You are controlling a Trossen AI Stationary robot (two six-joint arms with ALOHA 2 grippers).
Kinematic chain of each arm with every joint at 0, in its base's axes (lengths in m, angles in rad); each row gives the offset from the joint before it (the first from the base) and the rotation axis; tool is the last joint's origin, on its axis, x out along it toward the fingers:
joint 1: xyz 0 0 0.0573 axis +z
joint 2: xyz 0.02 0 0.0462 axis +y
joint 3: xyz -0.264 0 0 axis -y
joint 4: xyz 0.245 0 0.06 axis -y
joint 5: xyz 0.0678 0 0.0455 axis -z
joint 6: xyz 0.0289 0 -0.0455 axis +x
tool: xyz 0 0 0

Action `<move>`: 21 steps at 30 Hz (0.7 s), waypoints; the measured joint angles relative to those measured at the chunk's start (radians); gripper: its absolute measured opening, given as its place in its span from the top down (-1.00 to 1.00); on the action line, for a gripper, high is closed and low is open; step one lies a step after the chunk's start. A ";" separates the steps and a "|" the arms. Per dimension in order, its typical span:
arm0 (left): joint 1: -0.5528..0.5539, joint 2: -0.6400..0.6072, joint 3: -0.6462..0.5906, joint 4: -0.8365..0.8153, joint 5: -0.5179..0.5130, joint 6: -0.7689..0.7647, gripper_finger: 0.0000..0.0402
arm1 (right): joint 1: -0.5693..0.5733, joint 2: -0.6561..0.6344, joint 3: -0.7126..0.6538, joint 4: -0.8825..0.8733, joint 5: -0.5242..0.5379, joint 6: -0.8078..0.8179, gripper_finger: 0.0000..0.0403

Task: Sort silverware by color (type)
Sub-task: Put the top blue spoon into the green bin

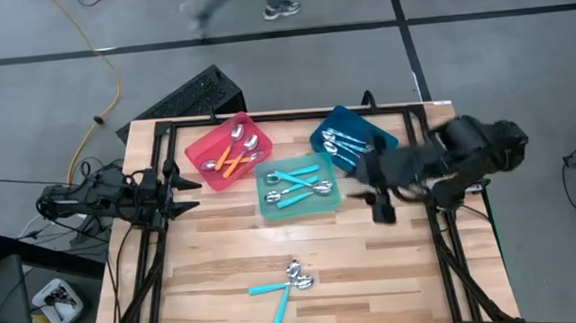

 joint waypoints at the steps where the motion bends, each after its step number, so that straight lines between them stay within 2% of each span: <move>1: 0.000 0.000 0.000 0.000 0.000 0.009 -0.07 | 0.030 0.006 -0.007 -0.034 0.026 0.036 -0.12; 4: 0.000 0.000 0.000 0.000 -0.010 0.015 -0.07 | 0.122 0.011 -0.058 -0.111 0.143 0.157 -0.12; 8: 0.000 0.000 -0.007 0.004 -0.017 0.010 -0.07 | 0.220 0.005 -0.168 -0.096 0.313 0.300 -0.12; 12: 0.000 0.000 -0.032 0.000 -0.018 0.010 -0.07 | 0.280 0.020 -0.300 -0.001 0.365 0.369 -0.12; 15: 0.000 0.000 -0.043 0.002 -0.020 0.000 -0.07 | 0.298 0.031 -0.414 0.164 0.364 0.372 -0.12; 21: 0.000 0.000 -0.043 0.038 -0.023 0.008 -0.07 | 0.297 0.030 -0.687 0.702 0.361 0.226 -0.12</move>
